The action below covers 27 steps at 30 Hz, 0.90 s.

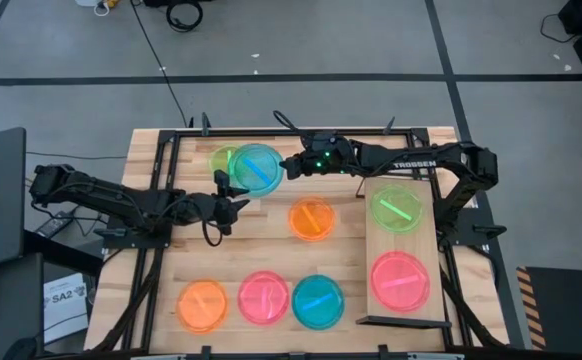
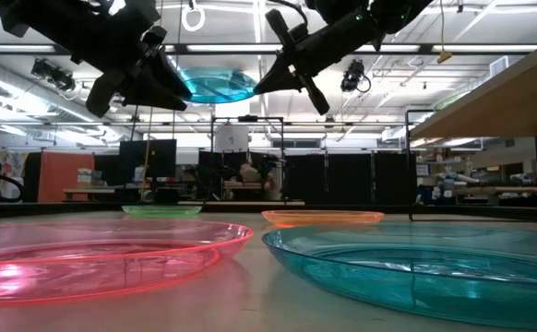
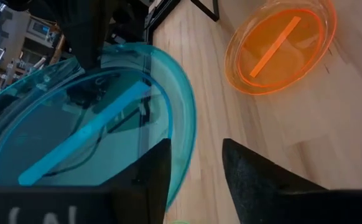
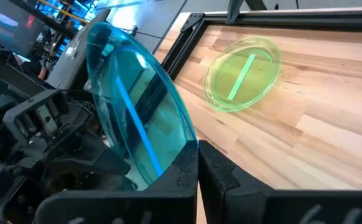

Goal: Place and stack plates onto a shelf
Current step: Stack the top blue transparent plate on top of the green transparent plate on the shelf

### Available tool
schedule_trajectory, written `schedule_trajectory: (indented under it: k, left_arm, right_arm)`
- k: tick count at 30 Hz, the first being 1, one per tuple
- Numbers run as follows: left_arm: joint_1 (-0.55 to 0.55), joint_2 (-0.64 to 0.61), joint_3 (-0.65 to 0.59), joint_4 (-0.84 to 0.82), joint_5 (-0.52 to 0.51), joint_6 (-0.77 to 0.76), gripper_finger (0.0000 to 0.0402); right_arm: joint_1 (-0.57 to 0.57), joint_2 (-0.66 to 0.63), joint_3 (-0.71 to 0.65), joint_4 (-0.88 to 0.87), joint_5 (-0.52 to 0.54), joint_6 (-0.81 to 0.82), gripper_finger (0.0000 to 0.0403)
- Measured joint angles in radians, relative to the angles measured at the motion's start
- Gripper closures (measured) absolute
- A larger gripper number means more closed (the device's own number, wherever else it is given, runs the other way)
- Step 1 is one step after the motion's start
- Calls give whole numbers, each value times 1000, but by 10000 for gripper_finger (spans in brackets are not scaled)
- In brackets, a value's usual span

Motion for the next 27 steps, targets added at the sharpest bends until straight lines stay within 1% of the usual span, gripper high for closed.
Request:
schedule_trajectory:
  k: [4,16,19,23,27]
  left_arm:
    - [0,0,0,0,1,0,244]
    - [0,0,-1,-3,5,-5,244]
    - [0,0,-1,-3,5,-40,244]
    - [0,0,-1,-2,5,-85,244]
    - [0,0,-1,-2,5,-106,244]
  right_arm:
    - [-29,0,0,-1,-1,-23,396]
    - [-131,-2,1,2,-3,-64,397]
    - [-158,-7,1,-3,-12,-68,397]
    - [-185,-44,1,-17,-36,-68,397]
    - [-200,-120,1,-96,-37,-92,397]
